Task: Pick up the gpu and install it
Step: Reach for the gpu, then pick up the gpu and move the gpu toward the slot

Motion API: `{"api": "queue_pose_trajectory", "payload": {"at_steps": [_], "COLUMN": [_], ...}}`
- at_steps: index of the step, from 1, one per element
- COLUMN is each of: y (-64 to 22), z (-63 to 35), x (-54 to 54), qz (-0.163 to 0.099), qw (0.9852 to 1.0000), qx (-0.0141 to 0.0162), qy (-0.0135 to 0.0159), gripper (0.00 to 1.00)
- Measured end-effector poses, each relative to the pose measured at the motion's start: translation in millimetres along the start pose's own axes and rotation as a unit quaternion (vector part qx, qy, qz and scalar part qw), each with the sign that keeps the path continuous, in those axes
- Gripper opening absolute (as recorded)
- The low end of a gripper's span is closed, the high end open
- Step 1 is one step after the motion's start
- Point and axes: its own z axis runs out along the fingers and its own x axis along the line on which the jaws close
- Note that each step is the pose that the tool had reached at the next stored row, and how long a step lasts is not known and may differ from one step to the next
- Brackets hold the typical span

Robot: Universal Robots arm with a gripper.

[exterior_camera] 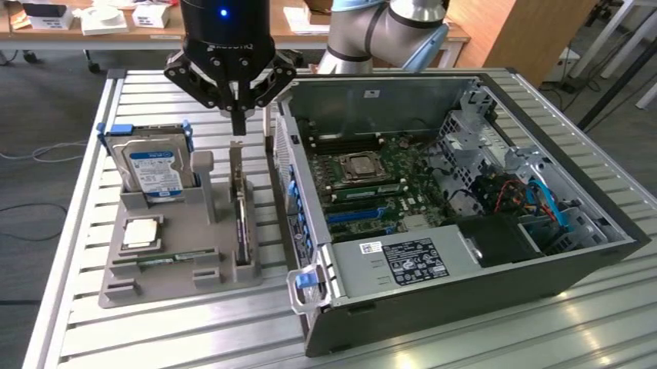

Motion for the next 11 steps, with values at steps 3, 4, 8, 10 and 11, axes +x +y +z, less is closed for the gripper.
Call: {"api": "queue_pose_trajectory", "payload": {"at_steps": [3,4,8,10,11], "y": [-0.8,-0.8,-0.8,-0.8,-0.8], "z": [0.0,0.0,0.0,0.0,0.0], "x": [0.2,0.1,0.1,0.1,0.1], "qz": [0.0,0.0,0.0,0.0,0.0], "qw": [1.0,1.0,1.0,1.0,1.0], "qx": [0.0,0.0,0.0,0.0,0.0], "qy": [0.0,0.0,0.0,0.0,0.0], "gripper": [0.11,0.11,0.11,0.11,0.11]}}
